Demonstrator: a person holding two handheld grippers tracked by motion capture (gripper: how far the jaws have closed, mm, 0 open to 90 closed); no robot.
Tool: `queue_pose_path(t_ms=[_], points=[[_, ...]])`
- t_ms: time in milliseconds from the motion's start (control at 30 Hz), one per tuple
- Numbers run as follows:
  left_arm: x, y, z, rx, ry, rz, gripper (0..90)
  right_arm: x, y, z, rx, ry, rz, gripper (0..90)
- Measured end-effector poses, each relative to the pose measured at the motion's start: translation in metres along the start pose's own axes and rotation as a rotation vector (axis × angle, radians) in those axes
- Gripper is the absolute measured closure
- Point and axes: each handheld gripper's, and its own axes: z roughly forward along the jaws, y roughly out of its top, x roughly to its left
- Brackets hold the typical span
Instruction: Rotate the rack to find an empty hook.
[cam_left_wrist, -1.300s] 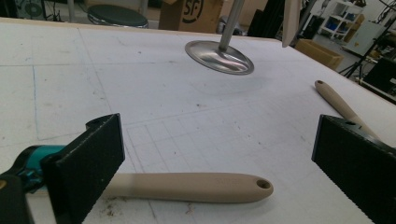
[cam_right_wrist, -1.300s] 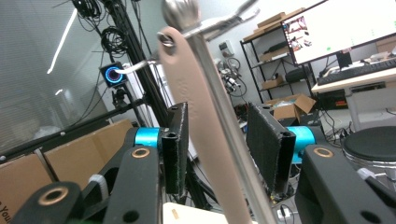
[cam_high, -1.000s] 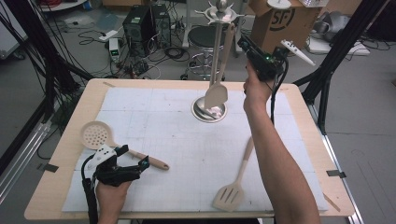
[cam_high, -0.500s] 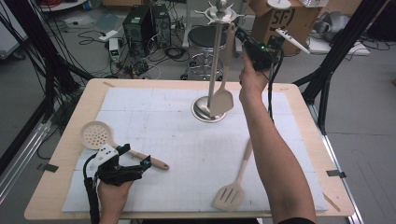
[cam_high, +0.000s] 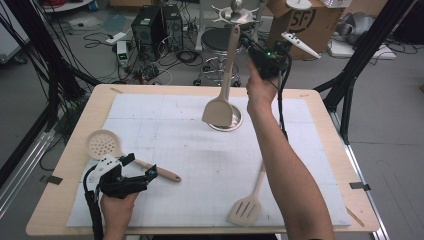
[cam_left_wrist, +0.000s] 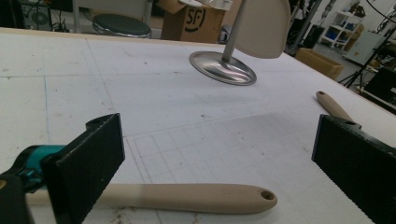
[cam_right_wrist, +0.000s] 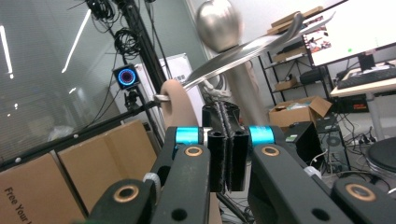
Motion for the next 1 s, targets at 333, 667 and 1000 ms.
queue_pose_path(t_ms=[333,667,1000], points=[[0.0,0.001,0.001,-0.004,-0.007,0.0,3.0,0.021,-0.009,0.015,0.011,0.019,-0.005,89.8],[0.008,0.002,-0.01,-0.025,0.008,-0.016,3.0,0.036,-0.013,0.031,0.071,0.031,-0.075,89.8],[0.007,0.001,-0.01,-0.027,0.005,-0.019,3.0,-0.006,0.001,-0.001,-0.026,-0.046,0.027,89.8]])
